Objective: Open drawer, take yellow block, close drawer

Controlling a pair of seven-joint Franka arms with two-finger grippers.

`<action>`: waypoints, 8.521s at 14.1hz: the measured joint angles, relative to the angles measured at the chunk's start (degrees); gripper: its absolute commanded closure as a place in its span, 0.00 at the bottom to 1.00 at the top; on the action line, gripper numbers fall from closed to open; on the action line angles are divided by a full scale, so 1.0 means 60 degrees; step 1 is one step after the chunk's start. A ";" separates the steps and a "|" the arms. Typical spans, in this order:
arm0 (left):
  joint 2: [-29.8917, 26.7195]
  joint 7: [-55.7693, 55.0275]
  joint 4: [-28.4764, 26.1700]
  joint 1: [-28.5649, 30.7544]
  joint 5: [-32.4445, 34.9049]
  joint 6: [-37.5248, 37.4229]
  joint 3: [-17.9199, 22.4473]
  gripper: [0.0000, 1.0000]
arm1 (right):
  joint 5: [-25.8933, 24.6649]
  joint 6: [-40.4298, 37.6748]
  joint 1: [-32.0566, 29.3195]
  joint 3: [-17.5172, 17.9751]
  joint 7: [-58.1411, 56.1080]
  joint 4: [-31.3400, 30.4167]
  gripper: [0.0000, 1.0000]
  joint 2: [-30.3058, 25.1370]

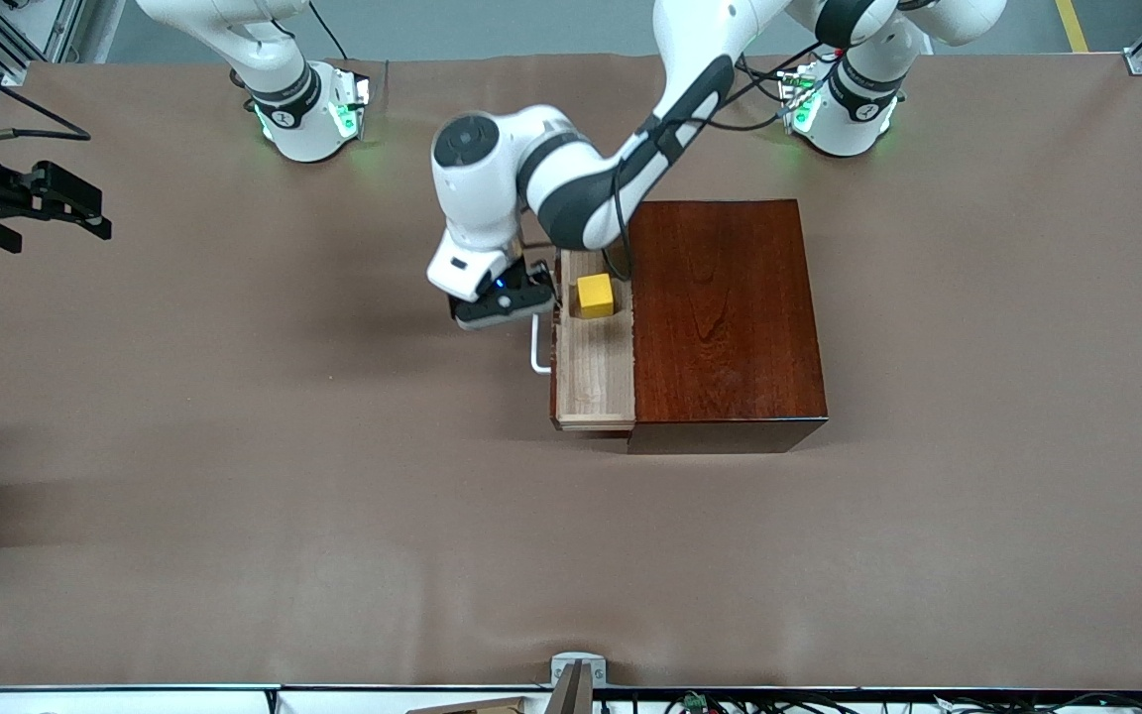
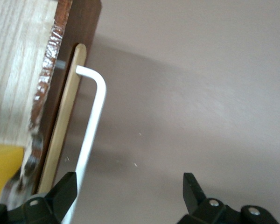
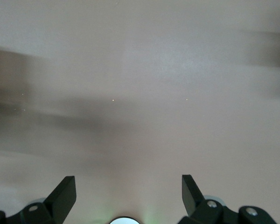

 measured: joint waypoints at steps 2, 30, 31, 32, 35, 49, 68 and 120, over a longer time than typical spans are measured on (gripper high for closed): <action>-0.0066 0.0000 0.0102 -0.0117 -0.0006 -0.0161 0.0001 0.00 | 0.0000 0.0000 0.0000 -0.0001 0.0000 0.0000 0.00 0.0003; -0.5663 1.0301 -0.1325 0.8240 -0.0691 -0.5490 0.0203 0.00 | 0.1277 0.0997 0.2873 0.0230 0.8578 0.0012 0.00 0.1301; -0.5852 1.0376 -0.1596 0.8358 -0.0735 -0.5447 0.0201 0.00 | 0.1404 0.1118 0.2999 0.0229 0.9079 0.0014 0.00 0.1367; -0.6070 1.0435 -0.1936 0.8435 -0.0802 -0.5295 0.0197 0.00 | 0.1529 0.1309 0.3126 0.0230 0.9513 0.0016 0.00 0.1447; -0.6670 1.0851 -0.2695 0.8505 -0.1106 -0.4927 0.0197 0.00 | 0.1990 0.1899 0.3587 0.0233 1.1189 0.0031 0.00 0.1707; -0.6939 1.1889 -0.3417 0.8689 -0.1122 -0.4849 0.0185 0.00 | 0.2336 0.5193 0.6402 0.0238 1.9327 0.0847 0.00 0.4594; -0.8028 1.1791 -0.4632 0.9663 -0.1122 -0.3956 -0.0590 0.00 | 0.1809 0.5679 0.7638 0.0212 2.1514 0.0613 1.00 0.5891; -0.2981 -0.1740 -0.1902 0.2761 -0.1048 0.0326 -0.1720 0.00 | 0.0458 0.7791 -0.1324 -0.0140 0.0722 -0.4923 0.12 0.4430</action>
